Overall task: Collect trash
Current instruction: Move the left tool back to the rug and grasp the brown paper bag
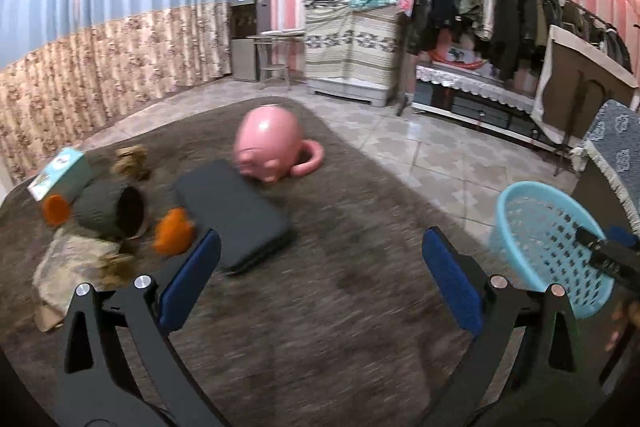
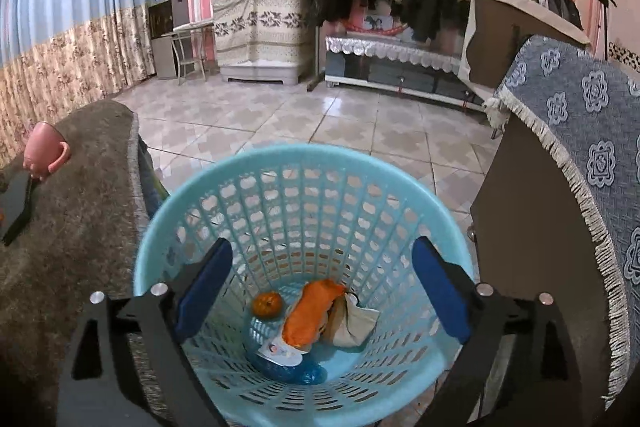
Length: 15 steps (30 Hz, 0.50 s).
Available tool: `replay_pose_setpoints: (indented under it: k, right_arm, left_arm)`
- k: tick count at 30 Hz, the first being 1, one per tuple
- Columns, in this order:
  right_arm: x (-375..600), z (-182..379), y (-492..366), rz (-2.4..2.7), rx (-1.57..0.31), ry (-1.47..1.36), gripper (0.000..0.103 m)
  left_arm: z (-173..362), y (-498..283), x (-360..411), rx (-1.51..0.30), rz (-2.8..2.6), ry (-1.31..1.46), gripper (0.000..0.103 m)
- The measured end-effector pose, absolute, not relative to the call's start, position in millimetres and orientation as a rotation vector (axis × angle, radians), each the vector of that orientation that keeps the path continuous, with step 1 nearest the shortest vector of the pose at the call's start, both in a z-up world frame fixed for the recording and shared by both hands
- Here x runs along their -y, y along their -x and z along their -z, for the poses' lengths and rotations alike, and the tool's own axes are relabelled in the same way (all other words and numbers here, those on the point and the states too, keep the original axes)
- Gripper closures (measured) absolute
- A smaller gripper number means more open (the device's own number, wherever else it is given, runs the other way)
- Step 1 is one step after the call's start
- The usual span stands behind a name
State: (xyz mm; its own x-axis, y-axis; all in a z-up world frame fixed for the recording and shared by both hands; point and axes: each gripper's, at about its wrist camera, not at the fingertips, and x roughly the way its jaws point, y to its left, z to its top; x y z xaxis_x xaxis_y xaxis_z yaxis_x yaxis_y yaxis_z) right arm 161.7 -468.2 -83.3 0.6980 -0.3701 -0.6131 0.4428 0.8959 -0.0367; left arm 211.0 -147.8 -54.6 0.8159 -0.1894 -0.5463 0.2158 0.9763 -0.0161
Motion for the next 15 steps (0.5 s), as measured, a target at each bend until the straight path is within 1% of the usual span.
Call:
replay_pose_setpoints:
  k: [8,15]
  right_arm:
    - [432.8,69.8,-160.7,0.348,-0.610,-0.058,0.013]
    - [401.4,66.5,-163.4,0.310,-0.589,-0.019,0.013]
  left_arm:
    - [60.3,-201.4,65.7,-0.598,0.076,-0.022,0.006]
    - [73.5,-213.9,-1.2,-0.646,-0.040,0.039,0.006]
